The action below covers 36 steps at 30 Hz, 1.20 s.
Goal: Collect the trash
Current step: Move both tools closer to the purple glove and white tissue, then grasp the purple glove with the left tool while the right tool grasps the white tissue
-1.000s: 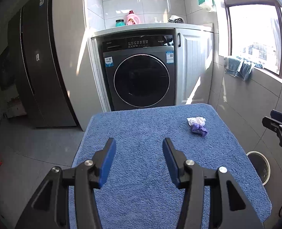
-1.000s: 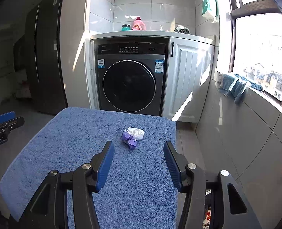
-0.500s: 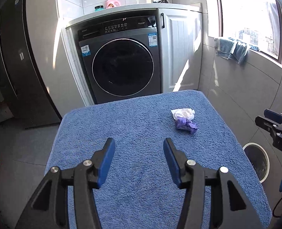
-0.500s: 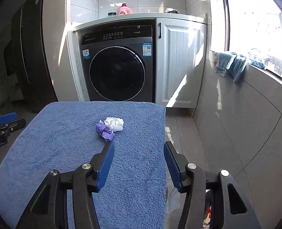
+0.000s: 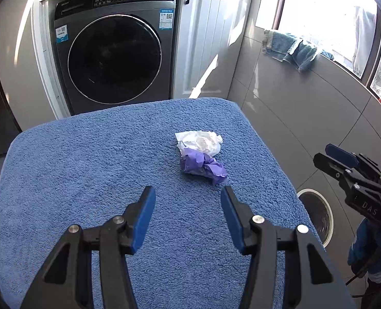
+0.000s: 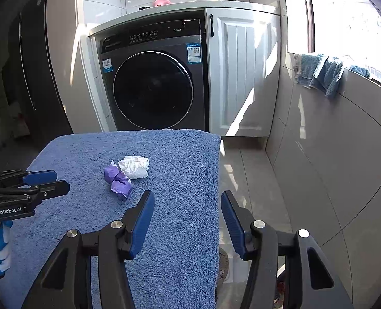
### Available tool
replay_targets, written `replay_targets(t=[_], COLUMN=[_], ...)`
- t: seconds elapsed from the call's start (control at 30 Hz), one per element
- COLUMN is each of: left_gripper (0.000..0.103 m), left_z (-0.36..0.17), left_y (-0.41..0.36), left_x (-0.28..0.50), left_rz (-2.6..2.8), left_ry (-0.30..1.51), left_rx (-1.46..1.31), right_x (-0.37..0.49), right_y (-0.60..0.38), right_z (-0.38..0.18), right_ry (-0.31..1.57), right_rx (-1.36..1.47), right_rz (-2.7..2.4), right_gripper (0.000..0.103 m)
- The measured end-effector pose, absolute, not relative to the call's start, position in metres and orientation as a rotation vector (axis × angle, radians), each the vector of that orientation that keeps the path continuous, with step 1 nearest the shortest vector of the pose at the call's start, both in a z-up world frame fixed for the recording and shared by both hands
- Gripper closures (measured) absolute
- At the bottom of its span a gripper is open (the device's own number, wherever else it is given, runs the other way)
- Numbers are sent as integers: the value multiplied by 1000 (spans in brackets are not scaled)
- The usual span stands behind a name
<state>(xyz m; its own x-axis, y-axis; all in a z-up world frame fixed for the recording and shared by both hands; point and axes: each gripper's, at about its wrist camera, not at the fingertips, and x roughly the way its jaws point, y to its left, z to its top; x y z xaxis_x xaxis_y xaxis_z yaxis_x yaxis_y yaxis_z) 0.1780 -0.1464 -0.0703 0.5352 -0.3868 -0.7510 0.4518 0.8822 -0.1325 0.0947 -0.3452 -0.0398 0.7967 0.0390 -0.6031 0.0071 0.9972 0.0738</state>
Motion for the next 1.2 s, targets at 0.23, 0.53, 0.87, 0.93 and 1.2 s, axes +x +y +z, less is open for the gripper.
replay_targets(t=[0.23, 0.53, 0.87, 0.93, 1.2], left_gripper=[52, 52, 62, 64, 72], left_z=[-91, -128, -133, -133, -132], left_y=[-178, -193, -173, -171, -155], left_x=[221, 254, 259, 258, 250], left_rz=[-566, -568, -615, -622, -644], left_ry=[925, 986, 959, 953, 929], left_rx=[39, 34, -26, -28, -48], right_x=[125, 154, 201, 211, 242], right_y=[-350, -347, -317, -310, -302], right_z=[-49, -60, -78, -82, -97], right_ry=[654, 666, 720, 736, 795], right_rx=[81, 83, 93, 98, 165], right_rz=[36, 61, 164, 193, 259], right_gripper=[52, 52, 52, 52, 54])
